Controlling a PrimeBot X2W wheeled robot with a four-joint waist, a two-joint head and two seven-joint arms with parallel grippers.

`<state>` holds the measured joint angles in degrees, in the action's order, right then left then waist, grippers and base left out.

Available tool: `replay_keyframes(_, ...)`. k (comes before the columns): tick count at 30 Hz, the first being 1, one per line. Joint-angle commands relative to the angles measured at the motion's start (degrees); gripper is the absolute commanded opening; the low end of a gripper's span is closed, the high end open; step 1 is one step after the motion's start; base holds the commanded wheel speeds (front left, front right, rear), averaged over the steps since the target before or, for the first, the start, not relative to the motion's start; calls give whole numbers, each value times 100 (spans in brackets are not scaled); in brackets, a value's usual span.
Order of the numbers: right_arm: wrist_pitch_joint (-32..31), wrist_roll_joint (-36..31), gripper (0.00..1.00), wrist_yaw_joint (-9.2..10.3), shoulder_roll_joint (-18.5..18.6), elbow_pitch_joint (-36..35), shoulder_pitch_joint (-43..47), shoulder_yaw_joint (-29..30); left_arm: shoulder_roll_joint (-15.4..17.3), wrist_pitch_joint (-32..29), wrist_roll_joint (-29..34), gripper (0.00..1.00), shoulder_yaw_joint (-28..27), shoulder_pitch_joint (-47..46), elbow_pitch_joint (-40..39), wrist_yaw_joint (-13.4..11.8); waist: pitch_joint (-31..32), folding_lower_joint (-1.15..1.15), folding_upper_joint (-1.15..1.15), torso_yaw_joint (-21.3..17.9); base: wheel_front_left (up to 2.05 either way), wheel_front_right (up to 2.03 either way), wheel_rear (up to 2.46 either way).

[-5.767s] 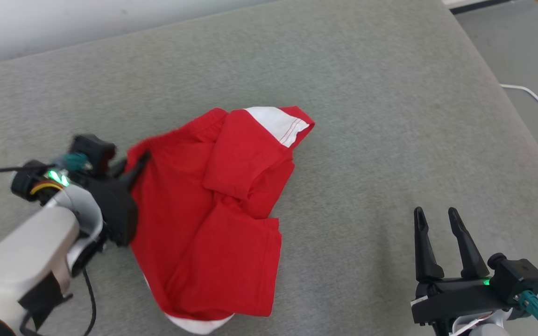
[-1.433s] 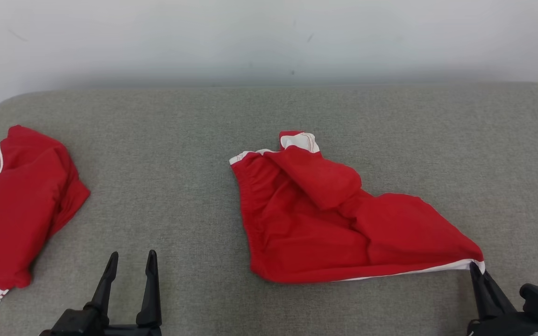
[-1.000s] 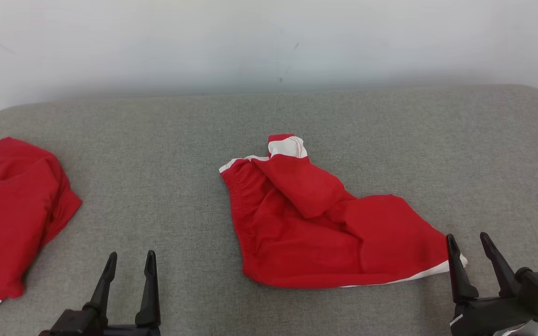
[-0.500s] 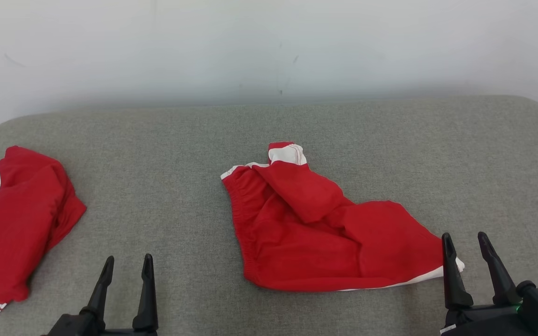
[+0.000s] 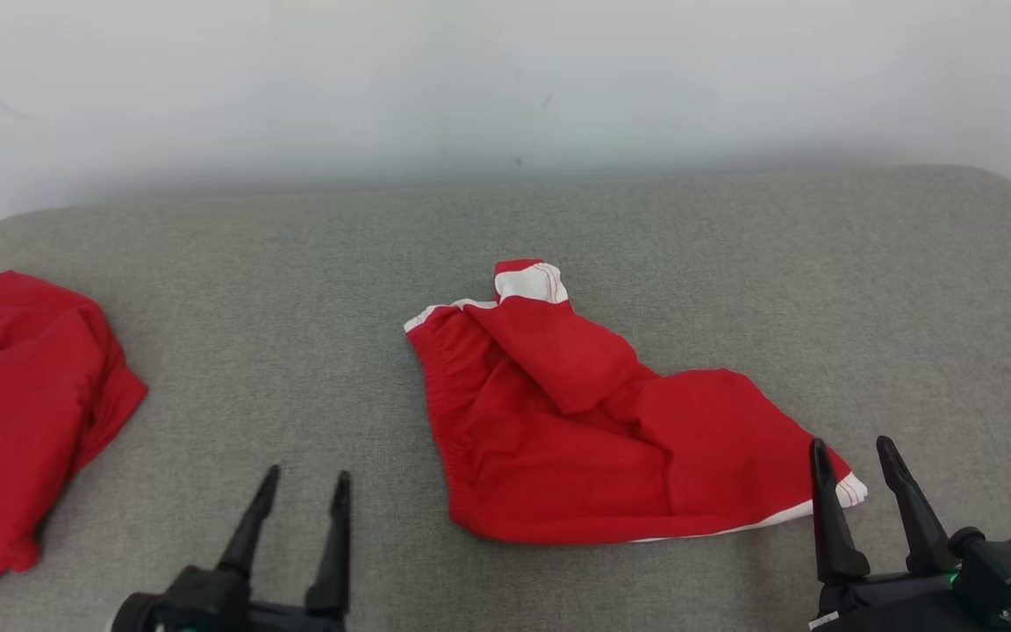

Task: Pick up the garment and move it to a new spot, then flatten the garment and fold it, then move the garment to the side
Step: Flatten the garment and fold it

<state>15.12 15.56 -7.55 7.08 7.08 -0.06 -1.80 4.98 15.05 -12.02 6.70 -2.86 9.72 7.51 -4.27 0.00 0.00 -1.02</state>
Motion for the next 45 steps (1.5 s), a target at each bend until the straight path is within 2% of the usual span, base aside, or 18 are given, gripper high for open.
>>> replay_keyframes(1,4,35,100,13,22,28,-29,-26,88,18,14,100,180,-104,68,-8,-66,0,0,-64,0,0,0)
replay_keyframes(12,3,110,100,13,19,105,-231,-98,444,19,-396,100,1659,-813,939,-10,-411,0,0,-452,0,0,0)
replay_keyframes(25,4,136,100,13,3,158,-319,-71,447,19,-860,100,2053,-1349,2250,-10,-589,0,0,-711,0,0,0)
replay_keyframes(26,4,131,100,13,7,158,-319,-59,423,19,-906,93,2101,-1364,2302,-10,-587,0,0,-704,0,0,0)
replay_keyframes(28,4,116,100,13,8,138,-313,-47,398,19,-986,6,2168,-1412,2297,-10,-571,0,0,-677,0,0,0)
replay_keyframes(29,4,100,100,13,10,118,-307,-40,378,19,-1016,0,2196,-1438,2224,-10,-555,0,0,-653,0,0,0)
replay_keyframes(37,4,80,100,13,15,140,-172,-14,363,18,-1080,0,2160,-1277,1415,-10,-390,0,0,-341,0,0,0)
replay_keyframes(45,4,97,100,13,57,216,-64,25,616,19,-1114,0,2004,-666,637,-11,-245,0,0,114,0,0,0)
